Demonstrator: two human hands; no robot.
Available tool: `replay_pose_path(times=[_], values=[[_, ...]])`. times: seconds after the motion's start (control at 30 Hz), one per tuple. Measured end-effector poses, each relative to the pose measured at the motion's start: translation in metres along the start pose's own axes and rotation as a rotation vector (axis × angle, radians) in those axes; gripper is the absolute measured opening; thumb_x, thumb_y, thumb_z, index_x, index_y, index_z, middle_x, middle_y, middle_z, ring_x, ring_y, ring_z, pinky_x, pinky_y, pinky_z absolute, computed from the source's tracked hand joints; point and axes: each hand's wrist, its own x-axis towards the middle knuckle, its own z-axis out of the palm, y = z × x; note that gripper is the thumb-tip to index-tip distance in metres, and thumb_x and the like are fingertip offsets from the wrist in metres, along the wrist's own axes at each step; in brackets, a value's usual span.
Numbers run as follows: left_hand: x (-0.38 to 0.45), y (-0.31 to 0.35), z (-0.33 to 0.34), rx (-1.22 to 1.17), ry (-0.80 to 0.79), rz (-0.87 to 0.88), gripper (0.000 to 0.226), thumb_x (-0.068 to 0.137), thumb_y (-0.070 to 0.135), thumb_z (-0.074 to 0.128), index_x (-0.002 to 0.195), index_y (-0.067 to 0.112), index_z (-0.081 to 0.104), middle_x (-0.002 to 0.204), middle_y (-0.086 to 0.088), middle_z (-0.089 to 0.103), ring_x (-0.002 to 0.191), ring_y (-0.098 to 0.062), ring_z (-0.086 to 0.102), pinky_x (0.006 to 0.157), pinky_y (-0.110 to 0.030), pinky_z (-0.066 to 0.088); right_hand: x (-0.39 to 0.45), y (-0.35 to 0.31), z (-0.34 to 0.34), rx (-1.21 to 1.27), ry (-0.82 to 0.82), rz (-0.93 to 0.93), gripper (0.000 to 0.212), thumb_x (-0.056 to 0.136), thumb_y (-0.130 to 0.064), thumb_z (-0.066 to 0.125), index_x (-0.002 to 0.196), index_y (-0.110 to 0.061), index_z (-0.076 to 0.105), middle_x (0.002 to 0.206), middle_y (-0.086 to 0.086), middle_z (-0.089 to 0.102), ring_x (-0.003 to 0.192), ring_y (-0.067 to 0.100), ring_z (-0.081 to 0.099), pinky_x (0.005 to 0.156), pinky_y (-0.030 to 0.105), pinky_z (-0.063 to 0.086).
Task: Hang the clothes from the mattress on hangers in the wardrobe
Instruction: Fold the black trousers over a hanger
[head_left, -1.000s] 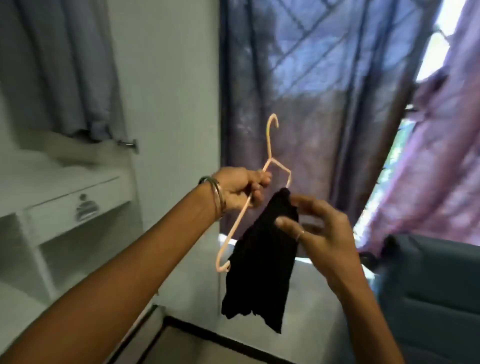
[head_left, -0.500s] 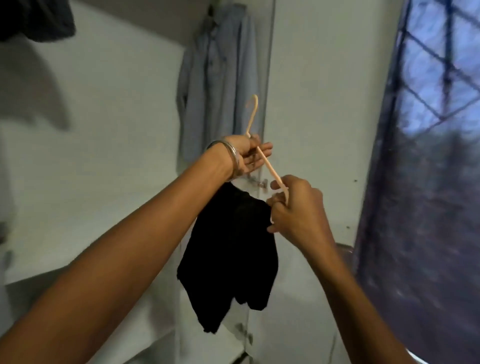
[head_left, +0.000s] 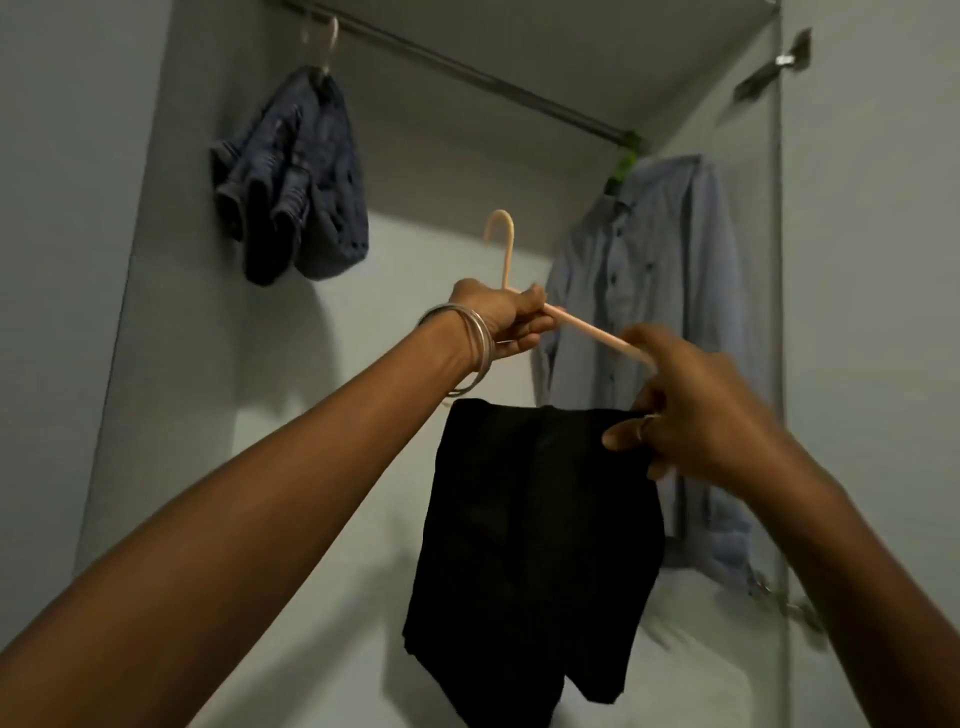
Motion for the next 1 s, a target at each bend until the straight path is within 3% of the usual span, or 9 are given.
replay_pose_path(times=[0.1, 0.2, 0.27, 0.33, 0.37, 0.47, 0.57, 0.77, 1.0], values=[[0.045, 0.009, -0.009, -0.027, 0.056, 0.074, 0.016, 0.088, 0.008, 0.065, 0.084, -0.007, 0.061, 0.062, -0.014, 0.069, 0.05, -0.012, 0.066, 0.056, -0.026, 0.057, 0.057, 0.006, 0.015, 0.174, 0.033, -0.024, 0.047, 0.073, -0.014, 0.078, 0.11, -0.02, 0.05, 0.074, 0.008, 0.065, 0.052, 0.019, 0.066, 0.046, 0.027, 0.054], [0.077, 0.016, -0.014, 0.003, 0.085, 0.106, 0.016, 0.089, 0.005, 0.063, 0.086, -0.01, 0.06, 0.064, -0.015, 0.067, 0.042, -0.01, 0.061, 0.049, -0.023, 0.054, 0.102, -0.002, 0.023, 0.064, 0.012, -0.041, 0.066, 0.071, -0.017, 0.081, 0.126, -0.02, 0.044, 0.085, 0.009, 0.064, 0.063, 0.018, 0.065, 0.05, 0.023, 0.05], [0.098, 0.027, -0.024, 0.02, 0.099, 0.124, 0.016, 0.089, 0.005, 0.062, 0.088, -0.01, 0.059, 0.068, -0.017, 0.068, 0.042, -0.011, 0.061, 0.049, -0.023, 0.054, 0.128, -0.013, 0.026, -0.134, 0.06, -0.094, 0.103, 0.07, -0.023, 0.083, 0.144, -0.033, 0.013, 0.097, 0.008, 0.062, 0.075, 0.016, 0.064, 0.062, 0.025, 0.053], [0.119, 0.039, -0.033, 0.043, 0.115, 0.156, 0.019, 0.089, 0.007, 0.063, 0.094, -0.011, 0.06, 0.068, -0.019, 0.068, 0.041, -0.011, 0.06, 0.049, -0.023, 0.054, 0.148, -0.027, 0.03, -0.466, 0.159, -0.16, 0.122, 0.072, -0.037, 0.081, 0.145, -0.038, -0.017, 0.116, 0.007, 0.056, 0.096, 0.021, 0.061, 0.078, 0.033, 0.053], [0.125, 0.043, -0.035, 0.042, 0.115, 0.168, 0.021, 0.089, 0.007, 0.063, 0.097, -0.012, 0.059, 0.063, -0.018, 0.067, 0.04, -0.011, 0.06, 0.048, -0.023, 0.053, 0.152, -0.034, 0.029, -0.658, 0.204, -0.191, 0.118, 0.075, -0.044, 0.077, 0.146, -0.033, -0.016, 0.126, 0.007, 0.049, 0.106, 0.024, 0.056, 0.08, 0.035, 0.051], [0.141, 0.059, -0.043, 0.054, 0.114, 0.213, 0.027, 0.089, 0.007, 0.063, 0.105, -0.015, 0.057, 0.056, -0.016, 0.064, 0.038, -0.012, 0.059, 0.044, -0.022, 0.052, 0.168, -0.056, 0.033, -1.018, 0.323, -0.287, 0.088, 0.083, -0.046, 0.068, 0.147, -0.01, 0.019, 0.127, 0.009, 0.042, 0.112, 0.027, 0.047, 0.068, 0.034, 0.041], [0.148, 0.074, -0.054, 0.074, 0.087, 0.252, 0.028, 0.092, 0.004, 0.058, 0.111, -0.015, 0.054, 0.062, -0.017, 0.066, 0.044, -0.013, 0.064, 0.047, -0.025, 0.055, 0.194, -0.063, 0.033, -0.977, 0.3, -0.285, 0.086, 0.086, -0.041, 0.066, 0.146, -0.001, 0.019, 0.128, 0.014, 0.037, 0.115, 0.03, 0.043, 0.068, 0.034, 0.041], [0.161, 0.104, -0.08, 0.191, -0.039, 0.28, 0.018, 0.095, -0.006, 0.04, 0.106, -0.013, 0.052, 0.109, -0.028, 0.064, 0.088, -0.026, 0.063, 0.085, -0.035, 0.053, 0.241, -0.073, 0.033, -1.015, 0.44, -0.377, 0.1, 0.077, -0.056, 0.062, 0.146, 0.0, 0.016, 0.125, 0.014, 0.037, 0.112, 0.029, 0.044, 0.061, 0.032, 0.037], [0.153, 0.152, -0.124, 0.475, 0.148, 0.679, 0.015, 0.094, 0.005, 0.05, 0.097, 0.002, 0.065, 0.083, -0.011, 0.072, 0.047, -0.012, 0.058, 0.046, -0.02, 0.045, 0.305, -0.112, 0.013, -1.046, 0.49, -0.394, 0.081, 0.072, -0.053, 0.073, 0.13, -0.004, 0.045, 0.117, 0.015, 0.049, 0.105, 0.032, 0.053, 0.064, 0.035, 0.039]])
